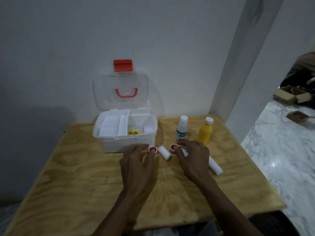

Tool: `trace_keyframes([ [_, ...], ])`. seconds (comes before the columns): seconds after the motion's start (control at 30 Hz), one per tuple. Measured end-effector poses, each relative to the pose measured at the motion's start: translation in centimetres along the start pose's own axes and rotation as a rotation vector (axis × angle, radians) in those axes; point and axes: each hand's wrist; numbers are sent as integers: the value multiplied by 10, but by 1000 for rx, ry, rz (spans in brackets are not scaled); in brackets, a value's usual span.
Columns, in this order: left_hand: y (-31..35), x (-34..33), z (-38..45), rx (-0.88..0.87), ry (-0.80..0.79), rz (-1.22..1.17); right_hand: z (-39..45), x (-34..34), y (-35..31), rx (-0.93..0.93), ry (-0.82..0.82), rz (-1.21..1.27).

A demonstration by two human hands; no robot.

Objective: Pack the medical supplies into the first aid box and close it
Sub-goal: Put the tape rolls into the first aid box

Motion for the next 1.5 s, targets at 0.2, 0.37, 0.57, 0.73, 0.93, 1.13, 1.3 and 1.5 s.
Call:
trace_keyframes([
  [0.2,1,-21,-5,74,-43,193,1,1,-1,-34,-71,-84],
  [0.37,1,-24,-6,76,-21,223,0,-4,3,3,-90,-111],
  [0.57,-1,-21,-6,95,-20,198,-1,-4,4,14,-81,-90],
  [0.73,-1,-21,-5,79,-38,250,-2,-3,3,32,-68,-78],
  [0.93,-1,-18,-5,78,-45,238,-5,3,4,48,-51,6],
  [1.13,-5,-5,-10,-2,-48,92,-10,18,-3,38,6,111],
  [1.3,12,18,-12,-81,43,10,-8,34,-19,108,81,178],
  [1.5,18,58,16,-106,153,-32,20,34,-57,259,95,324],
])
Point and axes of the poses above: each hand's wrist, its own z-axis towards the middle knuckle, its own x-axis out of the back of the hand, y = z × x, and after that the axes turned 3 degrees about -z, right-handed
